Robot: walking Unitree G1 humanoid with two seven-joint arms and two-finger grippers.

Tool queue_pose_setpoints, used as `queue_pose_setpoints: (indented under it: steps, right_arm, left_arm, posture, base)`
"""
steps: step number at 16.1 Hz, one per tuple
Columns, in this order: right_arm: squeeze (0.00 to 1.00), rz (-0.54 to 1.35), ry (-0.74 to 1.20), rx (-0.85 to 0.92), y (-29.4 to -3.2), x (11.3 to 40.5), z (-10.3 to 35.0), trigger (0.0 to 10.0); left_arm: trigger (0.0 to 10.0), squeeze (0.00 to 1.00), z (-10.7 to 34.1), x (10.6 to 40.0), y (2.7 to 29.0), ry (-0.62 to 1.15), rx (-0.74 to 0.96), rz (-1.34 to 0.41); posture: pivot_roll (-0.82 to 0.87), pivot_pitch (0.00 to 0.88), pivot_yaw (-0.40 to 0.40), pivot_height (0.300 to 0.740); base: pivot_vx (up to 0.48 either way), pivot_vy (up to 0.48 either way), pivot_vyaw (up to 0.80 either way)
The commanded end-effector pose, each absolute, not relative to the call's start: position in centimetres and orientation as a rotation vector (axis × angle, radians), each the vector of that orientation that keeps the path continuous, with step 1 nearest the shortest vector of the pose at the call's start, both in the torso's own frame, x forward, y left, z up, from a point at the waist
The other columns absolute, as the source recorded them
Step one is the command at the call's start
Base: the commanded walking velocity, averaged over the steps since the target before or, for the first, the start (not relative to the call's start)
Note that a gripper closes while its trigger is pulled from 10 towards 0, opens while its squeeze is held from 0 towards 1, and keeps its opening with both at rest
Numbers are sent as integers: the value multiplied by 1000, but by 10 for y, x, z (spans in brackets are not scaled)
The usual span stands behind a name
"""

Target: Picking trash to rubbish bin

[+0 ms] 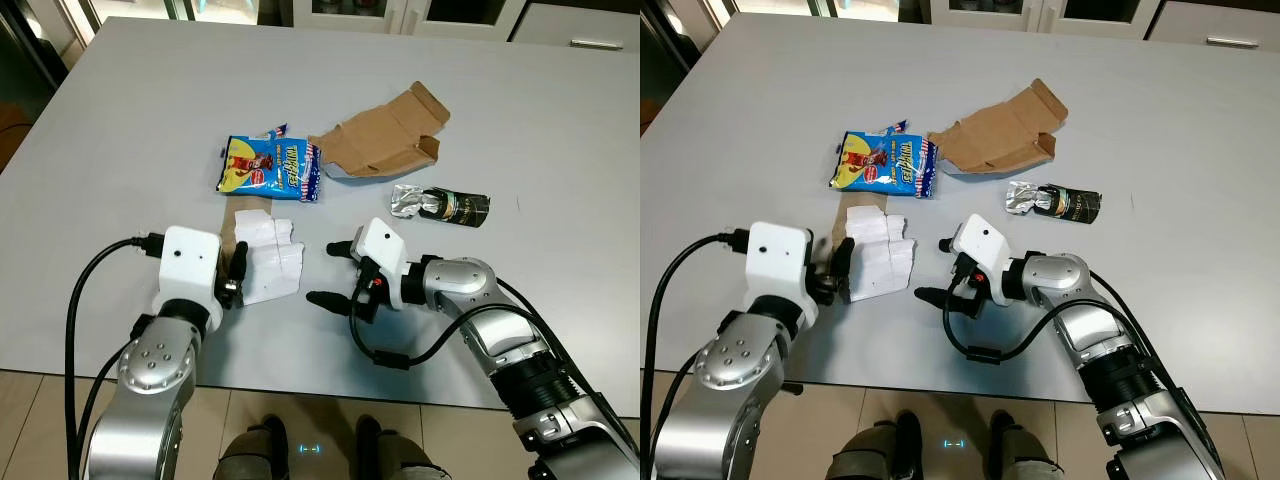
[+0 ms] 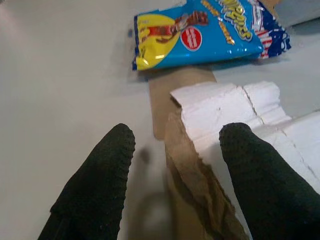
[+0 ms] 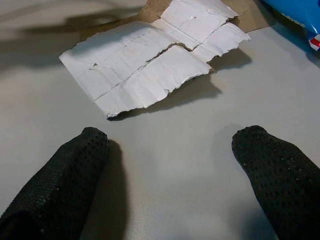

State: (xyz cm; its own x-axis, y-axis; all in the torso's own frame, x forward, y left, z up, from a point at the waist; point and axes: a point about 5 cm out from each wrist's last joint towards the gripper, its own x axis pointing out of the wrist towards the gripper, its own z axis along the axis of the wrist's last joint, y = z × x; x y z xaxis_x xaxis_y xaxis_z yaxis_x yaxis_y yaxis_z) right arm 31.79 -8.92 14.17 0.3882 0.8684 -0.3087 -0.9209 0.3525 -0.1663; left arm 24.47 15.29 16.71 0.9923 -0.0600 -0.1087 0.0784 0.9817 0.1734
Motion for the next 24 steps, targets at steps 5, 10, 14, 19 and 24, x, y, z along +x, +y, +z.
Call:
queue_pose_setpoints:
  steps: [5,10,14,19,24]
  right_arm:
    - [0,1167,208,-339,-91,317,135,10000]
    - [0,1173,206,-342,-89,318,135,10000]
    - [0,1176,199,-347,-89,319,136,10000]
    - [0,1170,201,-348,-92,319,136,10000]
    - [0,1172,202,-347,-92,318,136,10000]
  left_arm:
    - [10000,0,161,236,156,173,100,-38]
    - [10000,0,151,226,162,224,-4,-9]
    - [10000,0,139,232,155,242,-99,-48]
    - [10000,0,123,241,148,266,-123,-132]
    - [10000,0,108,247,141,287,-180,-226]
  posture:
    - [15,246,16,740]
    - [31,246,14,740]
    - [13,238,7,740]
    - [6,237,7,740]
    - [-9,238,8,740]
  base:
    - [0,0,0]
    - [0,0,0]
    - [0,0,0]
    - [0,0,0]
    - [0,0,0]
